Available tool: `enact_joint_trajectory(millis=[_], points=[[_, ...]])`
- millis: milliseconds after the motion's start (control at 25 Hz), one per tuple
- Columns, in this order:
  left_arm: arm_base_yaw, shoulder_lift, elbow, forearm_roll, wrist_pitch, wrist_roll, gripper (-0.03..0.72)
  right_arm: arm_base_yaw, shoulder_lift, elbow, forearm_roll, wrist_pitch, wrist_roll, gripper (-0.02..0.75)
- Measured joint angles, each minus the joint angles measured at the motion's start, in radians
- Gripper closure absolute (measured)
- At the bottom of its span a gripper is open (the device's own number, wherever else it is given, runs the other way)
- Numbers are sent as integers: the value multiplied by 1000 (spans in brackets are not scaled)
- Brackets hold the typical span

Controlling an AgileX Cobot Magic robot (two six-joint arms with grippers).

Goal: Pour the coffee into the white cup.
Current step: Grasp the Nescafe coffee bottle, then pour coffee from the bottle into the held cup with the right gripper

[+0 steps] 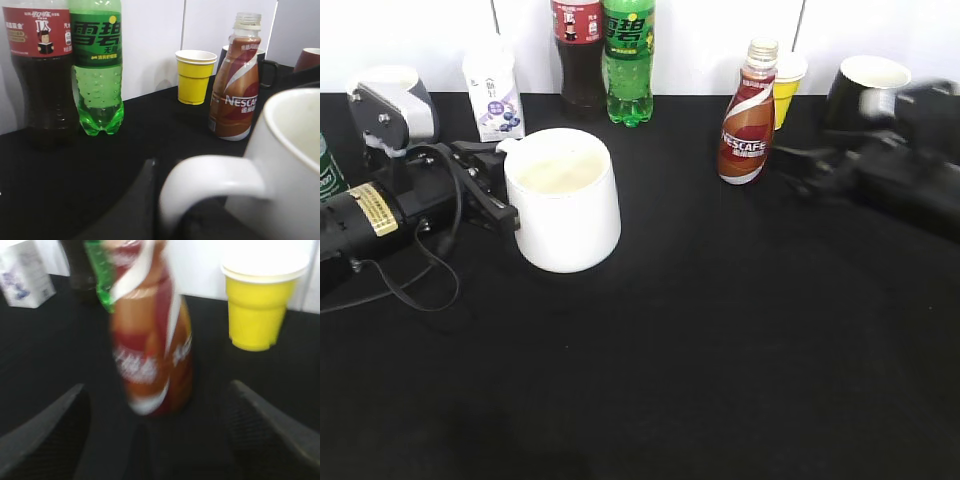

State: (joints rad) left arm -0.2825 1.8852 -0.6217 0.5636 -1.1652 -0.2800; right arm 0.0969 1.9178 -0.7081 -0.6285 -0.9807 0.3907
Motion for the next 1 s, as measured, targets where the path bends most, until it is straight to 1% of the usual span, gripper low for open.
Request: enact_joint_trajectory(millis=[80,240,360,440,560,800,840,920,1000], points=[[0,0,0,0,0,0,633,26,62,-100,-46,28,18,97],[0,0,0,0,0,0,633,62,175,-226,-57,53,23,97],[0,0,0,0,0,0,633,66,255,-336,-60,55,51,104],[0,0,0,0,0,0,633,67,281,-392,-81,56,69,131],[0,0,0,0,0,0,633,67,286,-402,-100,55,71,211],[0,0,0,4,0,0,633,67,286,-404,-101,56,71,216],[0,0,0,24,0,0,633,67,281,-404,-132,59,71,216],[-1,0,-1,92,9,-9,633,67,213,-399,-285,103,79,216],[-26,0,-37,122,32,-63,633,67,91,-399,-374,129,111,217]])
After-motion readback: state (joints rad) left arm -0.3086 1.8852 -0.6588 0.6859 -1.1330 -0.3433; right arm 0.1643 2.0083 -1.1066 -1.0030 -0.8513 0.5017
